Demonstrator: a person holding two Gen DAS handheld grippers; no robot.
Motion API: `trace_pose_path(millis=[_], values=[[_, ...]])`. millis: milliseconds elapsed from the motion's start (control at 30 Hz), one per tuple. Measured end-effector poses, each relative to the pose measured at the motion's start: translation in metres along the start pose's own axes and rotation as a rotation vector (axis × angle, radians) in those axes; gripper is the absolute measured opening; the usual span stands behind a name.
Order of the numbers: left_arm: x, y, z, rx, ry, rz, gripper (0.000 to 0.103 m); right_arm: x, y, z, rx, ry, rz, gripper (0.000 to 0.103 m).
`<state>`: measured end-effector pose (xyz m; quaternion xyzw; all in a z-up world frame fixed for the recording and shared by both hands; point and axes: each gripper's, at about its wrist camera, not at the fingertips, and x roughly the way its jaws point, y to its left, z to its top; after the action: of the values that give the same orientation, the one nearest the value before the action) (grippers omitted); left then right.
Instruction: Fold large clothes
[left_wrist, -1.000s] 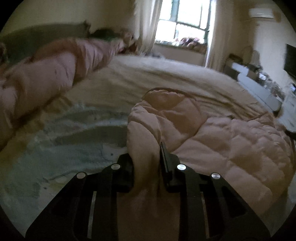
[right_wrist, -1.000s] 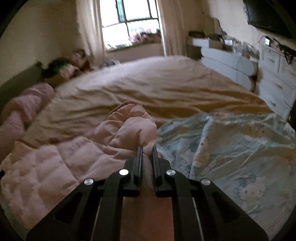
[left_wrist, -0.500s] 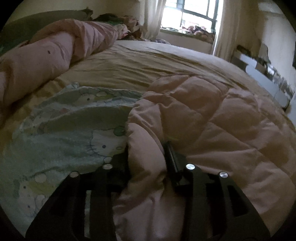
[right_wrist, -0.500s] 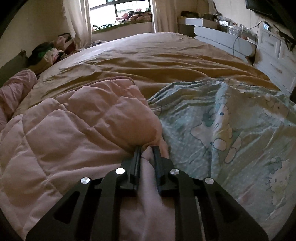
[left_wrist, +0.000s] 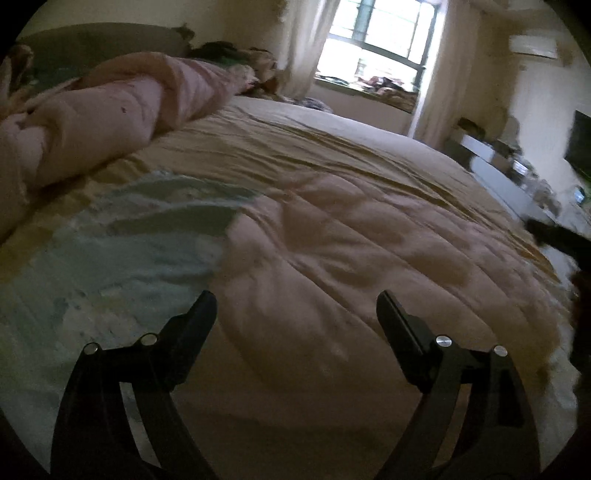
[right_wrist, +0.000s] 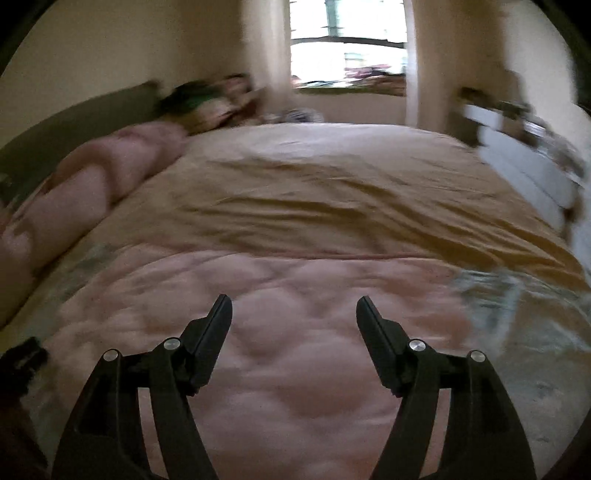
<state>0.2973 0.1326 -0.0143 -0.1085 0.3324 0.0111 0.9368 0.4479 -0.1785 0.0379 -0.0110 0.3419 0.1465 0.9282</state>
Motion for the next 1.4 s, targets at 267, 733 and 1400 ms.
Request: trace_pose_path(millis=[267,733,1400], values=[[0.008,-0.042,-0.043,0.084,0.108,-0.086,0.081,0.062,0.075,0.009,-0.067,0.168,0.043,0.061],[0.023,-0.036,-0.047,0.123,0.121,-0.093,0.082,0.138,0.078,-0.009,-0.025,0.329,-0.040,0.063],[-0.001,-0.014,-0.028,0.056,0.088,-0.064,0.091,-0.014,0.080,-0.077,-0.064,0.198,0.108,0.066]])
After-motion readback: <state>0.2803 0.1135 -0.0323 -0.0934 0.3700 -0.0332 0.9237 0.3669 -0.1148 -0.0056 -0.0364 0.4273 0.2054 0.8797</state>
